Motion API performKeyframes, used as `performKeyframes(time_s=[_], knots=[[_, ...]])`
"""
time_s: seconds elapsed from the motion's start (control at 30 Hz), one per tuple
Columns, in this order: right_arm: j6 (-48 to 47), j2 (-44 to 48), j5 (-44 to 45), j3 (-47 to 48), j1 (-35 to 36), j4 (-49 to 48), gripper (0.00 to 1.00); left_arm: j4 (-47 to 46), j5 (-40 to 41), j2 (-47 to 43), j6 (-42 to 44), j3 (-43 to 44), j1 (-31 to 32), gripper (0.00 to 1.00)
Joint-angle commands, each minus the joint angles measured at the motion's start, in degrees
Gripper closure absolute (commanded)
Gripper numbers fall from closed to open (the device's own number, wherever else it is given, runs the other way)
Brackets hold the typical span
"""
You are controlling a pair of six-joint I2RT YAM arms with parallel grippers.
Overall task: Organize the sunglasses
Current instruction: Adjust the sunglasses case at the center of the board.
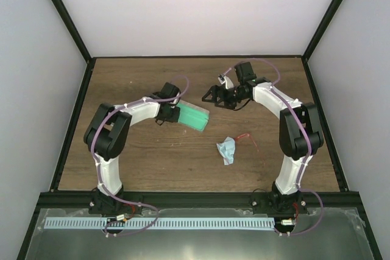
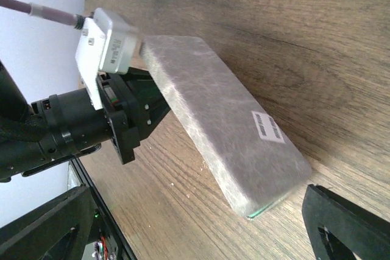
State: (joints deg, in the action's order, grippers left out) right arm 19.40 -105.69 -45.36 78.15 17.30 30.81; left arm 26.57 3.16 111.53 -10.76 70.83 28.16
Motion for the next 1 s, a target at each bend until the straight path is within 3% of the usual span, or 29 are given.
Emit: performKeyframes(time_s=[0.0,0.3,0.6,0.7,0.83,0.97], knots=[[1.1,0.9,-1.0,-0.6,-0.7,-0.9,0.04,1.5,6.7,-2.4,-11.0,-4.7,-0.3,0.96],[1.7,1.3,0.9,-2.5,-0.7,-0.5,0.04,3.2,11.5,-1.4,-25.4,-4.6,-0.4,0.96],[2.3,2.9,2.1,-3.1,-0.7,0.1,0.04,6.0,12.3,2.6,-27.5,0.3,-0.4,0.95],[2.3,4.1,3.2,-3.0,-0.8,0.7,0.04,5.8,12.1,1.1,-26.8,-0.5,-0.4,0.83],[3.0,7.0,6.6,-3.8,-0.7,1.7,0.04,4.4,11.0,-2.4,-25.6,-3.2,-0.4,0.57],[5.1,13.3,15.1,-7.4,-0.7,3.2,0.05,2.4,9.2,-6.7,-23.7,-5.5,-0.3,0.39]])
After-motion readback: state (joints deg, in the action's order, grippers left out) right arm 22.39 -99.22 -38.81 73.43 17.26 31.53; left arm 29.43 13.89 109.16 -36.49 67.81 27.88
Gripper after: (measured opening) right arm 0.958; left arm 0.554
